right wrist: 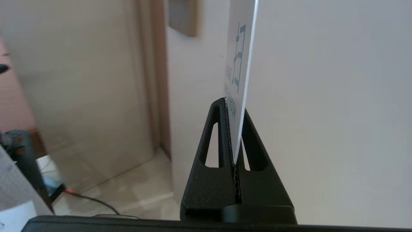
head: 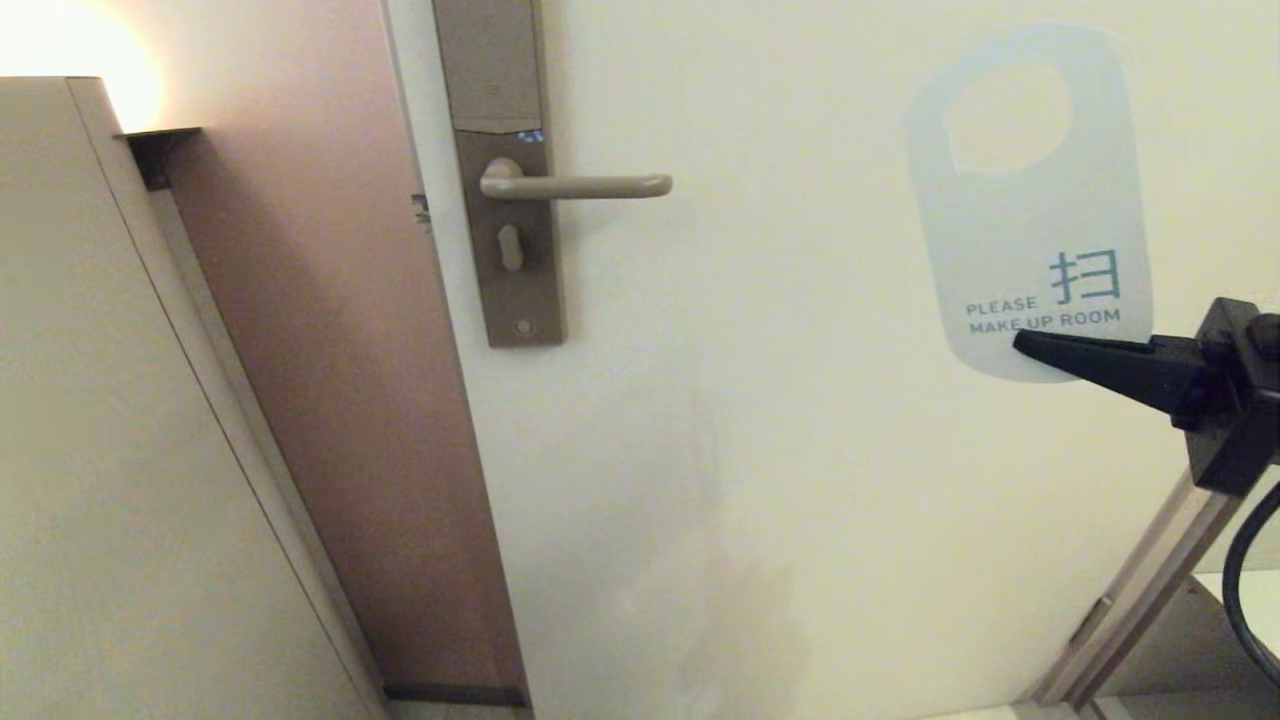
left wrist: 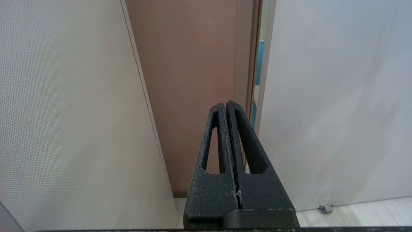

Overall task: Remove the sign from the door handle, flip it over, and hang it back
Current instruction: Hang the sign back with the other side facing out

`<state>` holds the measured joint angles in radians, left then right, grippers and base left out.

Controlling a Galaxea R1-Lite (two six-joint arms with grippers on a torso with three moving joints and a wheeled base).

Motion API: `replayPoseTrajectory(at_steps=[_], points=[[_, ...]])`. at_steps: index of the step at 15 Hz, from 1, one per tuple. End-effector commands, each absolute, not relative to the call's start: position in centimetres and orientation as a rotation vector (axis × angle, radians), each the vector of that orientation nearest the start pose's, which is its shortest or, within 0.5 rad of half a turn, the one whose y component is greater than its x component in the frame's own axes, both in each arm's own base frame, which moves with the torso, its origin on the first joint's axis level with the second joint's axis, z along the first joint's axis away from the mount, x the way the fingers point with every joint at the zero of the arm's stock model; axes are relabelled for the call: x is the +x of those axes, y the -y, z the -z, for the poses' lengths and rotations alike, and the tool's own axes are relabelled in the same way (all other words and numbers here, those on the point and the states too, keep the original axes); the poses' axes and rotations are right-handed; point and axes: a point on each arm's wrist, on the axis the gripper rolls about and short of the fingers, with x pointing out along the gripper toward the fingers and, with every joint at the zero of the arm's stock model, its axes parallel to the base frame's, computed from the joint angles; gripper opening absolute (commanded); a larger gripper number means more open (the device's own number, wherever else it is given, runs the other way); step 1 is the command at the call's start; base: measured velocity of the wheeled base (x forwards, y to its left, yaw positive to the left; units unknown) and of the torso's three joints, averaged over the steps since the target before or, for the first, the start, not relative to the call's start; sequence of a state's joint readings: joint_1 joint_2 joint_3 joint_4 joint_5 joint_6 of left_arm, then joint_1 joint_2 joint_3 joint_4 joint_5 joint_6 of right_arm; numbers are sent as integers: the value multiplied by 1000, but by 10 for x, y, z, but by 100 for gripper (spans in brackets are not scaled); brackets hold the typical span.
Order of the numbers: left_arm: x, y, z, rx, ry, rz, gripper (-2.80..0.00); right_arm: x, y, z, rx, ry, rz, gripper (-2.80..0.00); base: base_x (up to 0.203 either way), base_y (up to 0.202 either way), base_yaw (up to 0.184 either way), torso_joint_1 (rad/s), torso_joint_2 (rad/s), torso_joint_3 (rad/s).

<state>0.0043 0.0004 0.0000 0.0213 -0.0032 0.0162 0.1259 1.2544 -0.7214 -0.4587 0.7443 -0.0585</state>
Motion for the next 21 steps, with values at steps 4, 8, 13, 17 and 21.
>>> replayPoseTrajectory(at_steps=[4, 8, 13, 17, 21], points=[[-23, 0, -73, 17, -21, -1, -280, 205, -64, -260, -36, -45, -979, -280, 0, 0, 0, 0, 0, 0], [-23, 0, -73, 17, -21, -1, -280, 218, -77, -265, -40, -38, -1016, -280, 0, 0, 0, 0, 0, 0], [-23, 0, -73, 17, -21, -1, -280, 238, -82, -273, -43, -21, -972, -280, 0, 0, 0, 0, 0, 0], [-23, 0, -73, 16, -21, -1, -280, 244, -96, -265, -39, -63, -902, -280, 0, 0, 0, 0, 0, 0], [-23, 0, -73, 16, -21, -1, -280, 249, -123, -258, -52, -90, -853, -280, 0, 0, 0, 0, 0, 0]])
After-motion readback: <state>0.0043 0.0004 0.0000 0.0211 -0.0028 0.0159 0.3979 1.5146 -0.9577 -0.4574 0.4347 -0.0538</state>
